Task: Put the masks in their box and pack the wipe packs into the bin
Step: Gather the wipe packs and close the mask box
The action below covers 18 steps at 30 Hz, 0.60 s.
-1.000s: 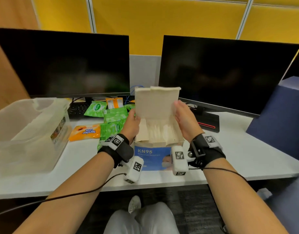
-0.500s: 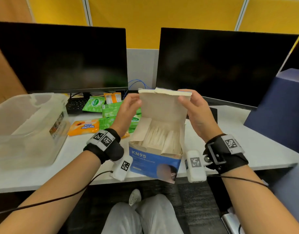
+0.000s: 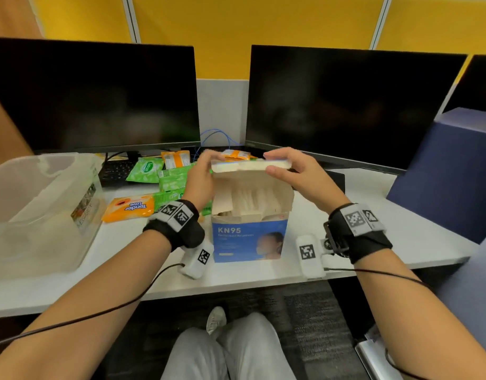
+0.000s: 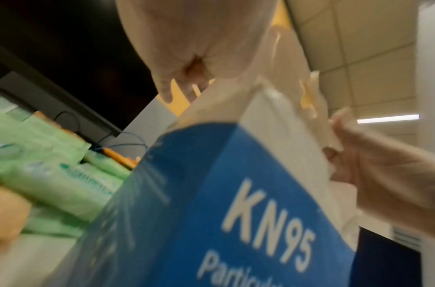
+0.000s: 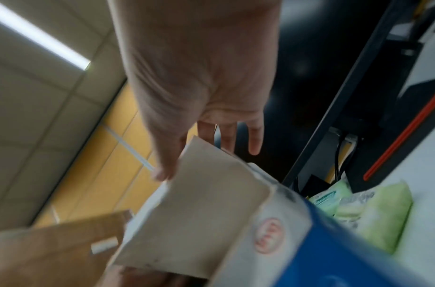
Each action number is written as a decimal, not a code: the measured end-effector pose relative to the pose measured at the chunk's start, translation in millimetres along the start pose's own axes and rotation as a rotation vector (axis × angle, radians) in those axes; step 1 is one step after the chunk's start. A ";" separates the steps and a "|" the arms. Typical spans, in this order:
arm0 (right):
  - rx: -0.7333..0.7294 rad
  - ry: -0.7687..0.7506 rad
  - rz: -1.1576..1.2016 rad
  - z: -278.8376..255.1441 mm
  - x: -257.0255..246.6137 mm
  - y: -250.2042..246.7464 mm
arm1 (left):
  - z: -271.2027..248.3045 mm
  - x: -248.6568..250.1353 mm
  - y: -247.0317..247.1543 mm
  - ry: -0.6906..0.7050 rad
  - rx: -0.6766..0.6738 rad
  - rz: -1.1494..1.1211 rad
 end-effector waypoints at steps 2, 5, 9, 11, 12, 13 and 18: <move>0.023 -0.015 -0.118 -2.4 2.5 0.6 | 1.1 16.4 -11.9 0.156 0.161 -0.029; -0.041 -0.004 -0.226 -4.2 9.0 5.7 | -2.9 50.8 -19.3 0.422 0.189 0.068; -0.086 -0.013 -0.236 -6.0 8.9 4.0 | -29.3 75.2 -8.7 0.816 -0.355 0.337; -0.054 -0.005 -0.211 -6.9 9.9 0.6 | -40.7 69.3 -1.8 0.943 -0.487 0.494; -0.015 -0.004 -0.207 -7.6 9.9 -1.3 | -43.5 65.5 1.4 0.970 -0.530 0.567; 0.032 -0.002 -0.212 -8.7 10.6 -3.1 | -46.1 61.3 5.7 0.984 -0.566 0.638; 0.042 0.078 -0.241 -9.1 19.6 -4.9 | -62.0 53.9 26.7 0.916 -0.649 0.880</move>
Point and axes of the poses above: each hand's wrist, its own z-axis towards the middle knuckle, its own y-axis out of the palm, x = y × z, the point moved 2 cm from there along z, towards the middle knuckle, and after that the axes turned 12 degrees about y, right-handed, at the moved point
